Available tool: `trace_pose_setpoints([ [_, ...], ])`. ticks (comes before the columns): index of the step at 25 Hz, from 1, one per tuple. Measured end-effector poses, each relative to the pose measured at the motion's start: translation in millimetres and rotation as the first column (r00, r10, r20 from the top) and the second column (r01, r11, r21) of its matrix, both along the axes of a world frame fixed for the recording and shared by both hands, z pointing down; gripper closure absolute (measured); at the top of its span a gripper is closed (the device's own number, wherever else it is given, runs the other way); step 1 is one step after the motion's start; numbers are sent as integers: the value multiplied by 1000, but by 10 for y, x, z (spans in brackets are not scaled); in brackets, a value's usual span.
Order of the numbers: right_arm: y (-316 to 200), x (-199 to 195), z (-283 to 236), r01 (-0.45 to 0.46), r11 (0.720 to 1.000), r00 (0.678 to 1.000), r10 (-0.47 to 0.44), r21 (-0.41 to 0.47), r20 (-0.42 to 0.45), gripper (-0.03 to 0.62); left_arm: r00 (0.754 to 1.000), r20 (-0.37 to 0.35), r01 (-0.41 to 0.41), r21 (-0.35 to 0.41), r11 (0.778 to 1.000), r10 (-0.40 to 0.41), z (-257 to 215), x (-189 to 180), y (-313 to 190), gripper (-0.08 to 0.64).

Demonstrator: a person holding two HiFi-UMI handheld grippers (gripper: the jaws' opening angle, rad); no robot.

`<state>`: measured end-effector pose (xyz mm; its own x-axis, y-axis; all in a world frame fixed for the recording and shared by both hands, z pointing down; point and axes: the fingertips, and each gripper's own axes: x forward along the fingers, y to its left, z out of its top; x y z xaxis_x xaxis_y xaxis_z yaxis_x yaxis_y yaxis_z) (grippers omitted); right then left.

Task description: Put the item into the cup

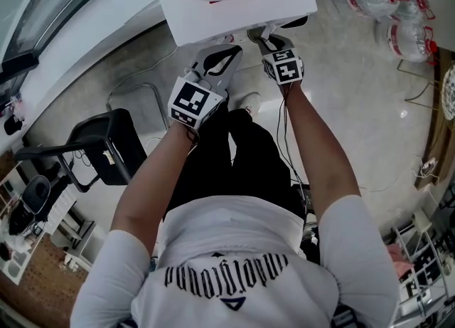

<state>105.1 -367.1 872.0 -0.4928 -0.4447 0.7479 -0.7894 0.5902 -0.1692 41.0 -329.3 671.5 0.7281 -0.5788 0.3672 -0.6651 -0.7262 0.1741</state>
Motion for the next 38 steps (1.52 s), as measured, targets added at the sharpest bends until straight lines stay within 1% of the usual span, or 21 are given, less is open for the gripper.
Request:
trace_pose_setpoints([
  [5,116,60,-151,-4,1000,1000,4,7,4,506,1000,-13,5,-2,1000,-5,-111,24,45,543],
  [8,167,109,-392,-12,999,1000,11,29,20,508,1000,-24,-3,-1,1000,3,-210,35,93,543],
  [10,231,98,-601,-1,999,1000,0,50,28,508,999,-31,7,-15,1000,-7,-268,-9,148,543],
  [12,310,67,-860,14,997,999,-17,76,41,516,999,-31,25,-22,999,-26,-358,-75,214,543],
  [15,409,106,-1331,38,990,998,-45,133,48,539,998,-41,45,-13,999,-46,-579,-111,287,543],
  [19,519,160,-2053,47,976,996,-63,212,68,555,998,-60,39,35,999,-37,-1050,-147,367,543],
  [23,665,157,-2862,61,954,989,-97,295,111,566,999,-48,25,98,995,-21,-1556,-253,445,543],
  [26,782,200,-3475,55,934,984,-110,353,139,568,999,-52,17,130,991,-11,-1942,-362,497,543],
  [30,915,288,-4198,52,906,980,-128,421,154,568,999,-48,8,174,985,1,-2394,-446,574,544],
  [34,1058,299,-4874,49,866,973,-155,498,173,568,997,-80,12,188,982,4,-2833,-551,714,545],
  [38,1246,272,-5382,53,833,963,-188,550,192,568,995,-93,-8,181,983,26,-3165,-511,902,545],
])
